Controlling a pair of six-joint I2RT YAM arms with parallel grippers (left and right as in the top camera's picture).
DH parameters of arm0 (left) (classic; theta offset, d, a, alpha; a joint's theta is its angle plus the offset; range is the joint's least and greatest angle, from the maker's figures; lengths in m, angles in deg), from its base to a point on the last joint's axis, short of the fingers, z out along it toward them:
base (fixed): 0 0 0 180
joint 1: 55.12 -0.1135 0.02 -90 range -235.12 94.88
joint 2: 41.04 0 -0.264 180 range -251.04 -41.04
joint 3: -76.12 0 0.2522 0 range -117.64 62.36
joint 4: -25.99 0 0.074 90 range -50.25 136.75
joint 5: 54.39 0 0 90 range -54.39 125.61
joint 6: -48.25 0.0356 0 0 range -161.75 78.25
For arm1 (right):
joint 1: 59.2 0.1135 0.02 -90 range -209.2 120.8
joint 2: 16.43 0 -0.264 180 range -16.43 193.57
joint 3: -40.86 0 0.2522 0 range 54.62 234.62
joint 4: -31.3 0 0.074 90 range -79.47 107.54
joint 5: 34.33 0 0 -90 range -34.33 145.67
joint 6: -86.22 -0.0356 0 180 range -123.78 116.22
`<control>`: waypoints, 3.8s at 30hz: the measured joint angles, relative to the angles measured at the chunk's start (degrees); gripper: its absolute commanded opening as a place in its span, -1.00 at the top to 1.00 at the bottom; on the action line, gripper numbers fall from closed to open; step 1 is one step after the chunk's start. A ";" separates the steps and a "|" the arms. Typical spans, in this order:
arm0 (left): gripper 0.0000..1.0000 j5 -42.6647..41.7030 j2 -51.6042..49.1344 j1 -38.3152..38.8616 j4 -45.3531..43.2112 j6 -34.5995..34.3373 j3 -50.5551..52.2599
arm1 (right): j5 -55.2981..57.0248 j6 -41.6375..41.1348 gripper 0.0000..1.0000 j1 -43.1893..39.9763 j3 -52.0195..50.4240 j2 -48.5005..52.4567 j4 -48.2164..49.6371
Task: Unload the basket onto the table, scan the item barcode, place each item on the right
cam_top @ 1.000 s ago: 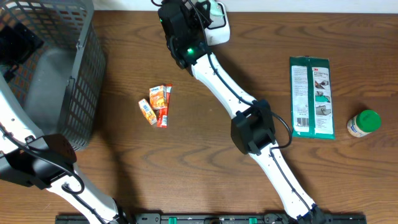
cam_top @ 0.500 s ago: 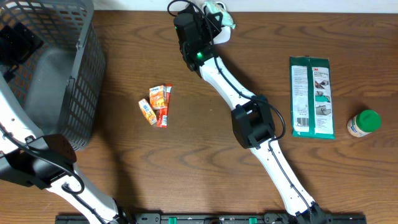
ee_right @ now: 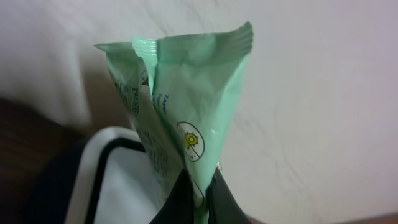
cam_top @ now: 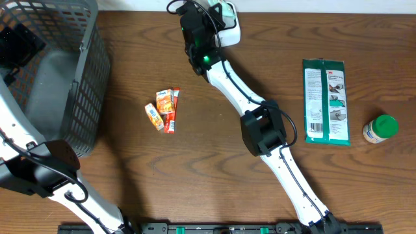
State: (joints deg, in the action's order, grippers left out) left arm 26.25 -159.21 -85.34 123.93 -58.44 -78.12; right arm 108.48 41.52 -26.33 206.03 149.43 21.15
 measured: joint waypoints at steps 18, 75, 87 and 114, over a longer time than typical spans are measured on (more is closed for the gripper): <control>-0.96 0.00 0.00 0.00 0.00 0.00 0.00 | -2.49 -7.28 0.98 0.59 0.35 0.00 -10.05; -0.96 0.00 0.00 0.00 0.00 0.00 0.00 | -7.89 -15.89 0.98 -1.86 0.37 0.28 -3.45; -0.96 0.00 -0.02 0.00 0.00 0.00 0.00 | -10.64 -28.50 0.98 1.90 0.02 -17.99 -40.79; -0.96 -0.22 0.00 0.00 0.00 0.00 0.00 | -52.09 -53.55 0.94 -14.78 0.68 -39.12 -99.27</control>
State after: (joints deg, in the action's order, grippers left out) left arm 26.03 -159.21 -85.34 123.93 -58.44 -78.12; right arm 56.40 -12.03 -41.11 206.71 110.30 -78.12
